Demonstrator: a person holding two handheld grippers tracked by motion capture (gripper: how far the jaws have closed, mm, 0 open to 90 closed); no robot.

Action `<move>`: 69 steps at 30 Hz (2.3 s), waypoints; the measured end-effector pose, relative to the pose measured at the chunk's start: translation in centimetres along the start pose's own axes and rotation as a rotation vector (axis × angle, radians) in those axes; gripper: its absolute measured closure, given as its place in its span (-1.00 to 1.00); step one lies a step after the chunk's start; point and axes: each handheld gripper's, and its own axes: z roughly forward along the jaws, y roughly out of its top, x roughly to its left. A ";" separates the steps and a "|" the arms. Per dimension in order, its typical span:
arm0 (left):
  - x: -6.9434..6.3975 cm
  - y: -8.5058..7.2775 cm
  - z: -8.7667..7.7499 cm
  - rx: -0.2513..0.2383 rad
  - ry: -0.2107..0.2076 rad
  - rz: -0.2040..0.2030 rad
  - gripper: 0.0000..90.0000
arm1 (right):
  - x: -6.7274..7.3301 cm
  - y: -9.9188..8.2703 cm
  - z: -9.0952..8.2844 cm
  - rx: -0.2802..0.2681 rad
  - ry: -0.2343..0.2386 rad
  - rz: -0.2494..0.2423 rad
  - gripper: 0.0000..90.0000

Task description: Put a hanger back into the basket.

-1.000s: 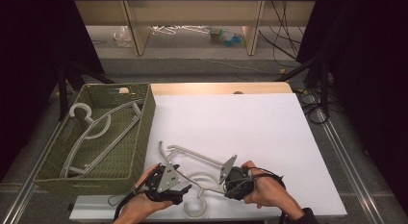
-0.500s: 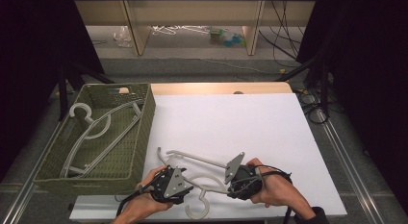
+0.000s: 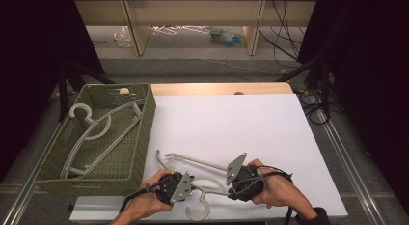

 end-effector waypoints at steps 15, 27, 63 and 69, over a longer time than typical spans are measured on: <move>0.4 2.9 -1.8 -0.003 -0.005 0.040 0.75 | -1.6 -0.6 -1.1 -0.169 -0.181 0.122 0.22; 3.9 1.5 -3.1 -0.068 -0.058 -0.441 0.76 | -1.4 -1.3 -3.6 -0.380 -0.392 0.223 -0.16; 10.1 1.0 -18.1 -0.297 0.138 -0.662 0.76 | 0.6 -4.2 -1.4 -0.443 -0.298 0.312 -0.25; 12.4 -1.3 -20.4 -0.277 0.235 -0.708 0.76 | 0.5 -4.5 -1.3 -0.440 -0.289 0.314 -0.26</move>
